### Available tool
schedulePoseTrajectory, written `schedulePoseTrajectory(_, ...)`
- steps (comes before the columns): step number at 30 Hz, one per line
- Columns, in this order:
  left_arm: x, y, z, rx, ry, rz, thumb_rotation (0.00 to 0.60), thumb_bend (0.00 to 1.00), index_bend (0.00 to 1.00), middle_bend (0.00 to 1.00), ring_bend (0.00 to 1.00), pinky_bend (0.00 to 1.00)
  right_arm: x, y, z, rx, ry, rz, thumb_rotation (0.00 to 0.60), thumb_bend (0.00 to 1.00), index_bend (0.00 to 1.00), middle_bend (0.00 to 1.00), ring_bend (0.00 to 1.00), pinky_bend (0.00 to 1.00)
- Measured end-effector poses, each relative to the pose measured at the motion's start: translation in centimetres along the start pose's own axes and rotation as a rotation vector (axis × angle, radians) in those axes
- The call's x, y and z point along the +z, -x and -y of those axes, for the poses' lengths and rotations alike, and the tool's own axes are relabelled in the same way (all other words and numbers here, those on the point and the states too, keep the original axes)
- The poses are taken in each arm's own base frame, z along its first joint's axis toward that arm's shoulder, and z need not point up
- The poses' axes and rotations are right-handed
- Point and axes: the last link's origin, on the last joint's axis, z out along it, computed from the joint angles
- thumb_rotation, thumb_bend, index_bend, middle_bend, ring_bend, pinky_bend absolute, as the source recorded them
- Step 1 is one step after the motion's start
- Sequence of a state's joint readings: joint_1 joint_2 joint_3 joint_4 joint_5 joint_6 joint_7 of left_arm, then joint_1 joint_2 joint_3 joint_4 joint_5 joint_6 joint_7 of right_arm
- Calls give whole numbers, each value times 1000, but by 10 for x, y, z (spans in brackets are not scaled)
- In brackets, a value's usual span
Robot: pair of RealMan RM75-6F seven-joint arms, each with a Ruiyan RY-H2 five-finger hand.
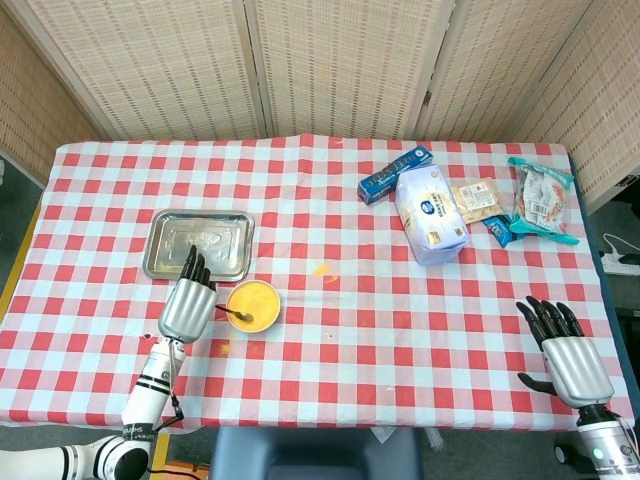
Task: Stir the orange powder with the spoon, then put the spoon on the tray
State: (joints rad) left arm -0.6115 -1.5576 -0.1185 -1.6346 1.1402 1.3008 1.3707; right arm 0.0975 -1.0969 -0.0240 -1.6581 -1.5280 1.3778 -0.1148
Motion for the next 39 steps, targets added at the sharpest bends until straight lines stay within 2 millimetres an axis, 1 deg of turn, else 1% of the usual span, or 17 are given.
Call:
schedulePoseTrajectory(3, 1, 0, -3, 19, 1, 10, 600, 827, 829, 349, 124, 46, 0, -1, -1, 1, 3, -2, 600, 37, 0, 0, 0, 0)
schedulePoseTrajectory(8, 8, -2, -9, 15, 11, 12, 600, 829, 830, 360, 132, 48, 1, 0, -1, -2, 4, 1, 600, 36, 0, 0, 0, 0)
schedulePoseTrajectory(19, 36, -4, -14, -31, -17, -13, 600, 827, 831, 370, 141, 49, 4, 0, -4, -4, 28, -5, 600, 36, 0, 0, 0, 0)
schedulePoseTrajectory(25, 45, -9, -15, -61, -26, -28, 600, 827, 831, 371, 142, 49, 6, 1, -5, -6, 36, -2, 600, 36, 0, 0, 0, 0)
schedulePoseTrajectory(33, 46, -19, -9, -89, -35, -57, 600, 825, 831, 373, 144, 51, 5, 0, -4, -7, 36, -5, 600, 37, 0, 0, 0, 0)
schedulePoseTrajectory(39, 41, -21, -3, -100, -35, -51, 600, 822, 831, 373, 144, 51, 4, 0, -4, -6, 33, -7, 600, 36, 0, 0, 0, 0)
